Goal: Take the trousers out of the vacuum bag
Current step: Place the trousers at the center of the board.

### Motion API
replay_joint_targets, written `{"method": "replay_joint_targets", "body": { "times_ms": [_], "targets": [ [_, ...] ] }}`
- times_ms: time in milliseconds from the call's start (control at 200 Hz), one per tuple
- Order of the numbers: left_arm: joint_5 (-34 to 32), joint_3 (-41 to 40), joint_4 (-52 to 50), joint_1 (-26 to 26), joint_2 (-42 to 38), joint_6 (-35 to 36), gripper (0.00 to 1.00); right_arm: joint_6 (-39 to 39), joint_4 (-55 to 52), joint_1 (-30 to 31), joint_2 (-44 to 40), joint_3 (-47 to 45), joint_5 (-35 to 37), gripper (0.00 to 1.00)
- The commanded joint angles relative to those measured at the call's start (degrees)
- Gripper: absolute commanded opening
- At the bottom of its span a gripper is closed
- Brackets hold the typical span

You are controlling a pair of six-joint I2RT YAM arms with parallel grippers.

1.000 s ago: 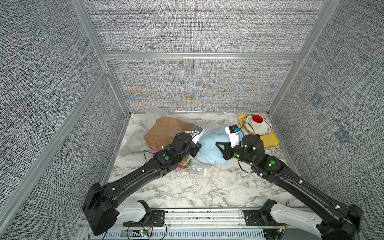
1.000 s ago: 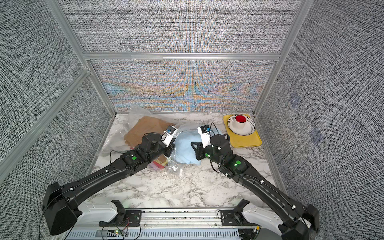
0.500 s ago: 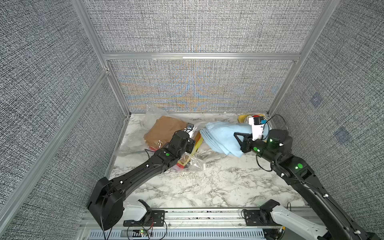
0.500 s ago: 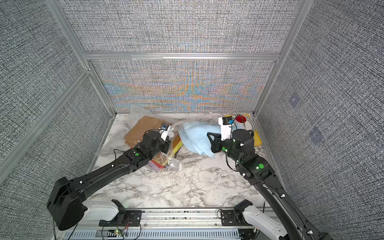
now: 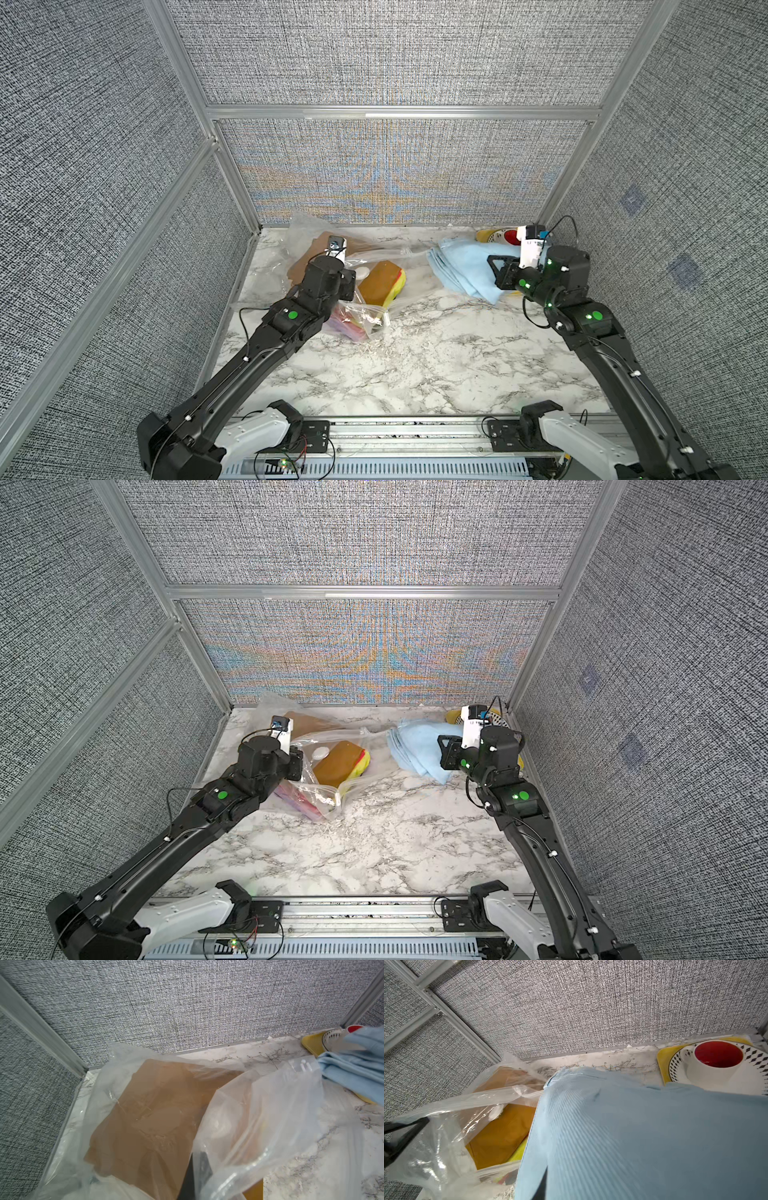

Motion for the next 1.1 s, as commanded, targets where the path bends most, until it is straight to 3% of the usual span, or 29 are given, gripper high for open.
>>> {"method": "replay_joint_targets", "body": {
  "times_ms": [0,275,581,841,1091],
  "targets": [
    [-4.39,1.94,-3.49,0.91,-1.98,-0.28,0.0,0.69,12.49,-0.15,2.01,-0.89,-1.51,0.0],
    [-6.11,3.89,-6.89,4.57,-2.65,1.58,0.0,-0.41,15.53,-0.55,7.19,-0.06,-1.14,0.0],
    [-4.15,3.8,-6.97,8.08,-2.94,1.69,0.0,-1.86,14.91,-4.09,6.34,0.01,-1.29,0.0],
    [-4.11,5.01,-7.25,9.0,-3.2,2.48,0.0,-1.4,18.24,-4.14,11.47,0.12,-6.99,0.0],
    [-2.41,4.34,-6.93,9.25,-4.11,2.57,0.0,-3.58,21.42,-4.1,21.4,3.7,-11.86,0.0]
  ]
}}
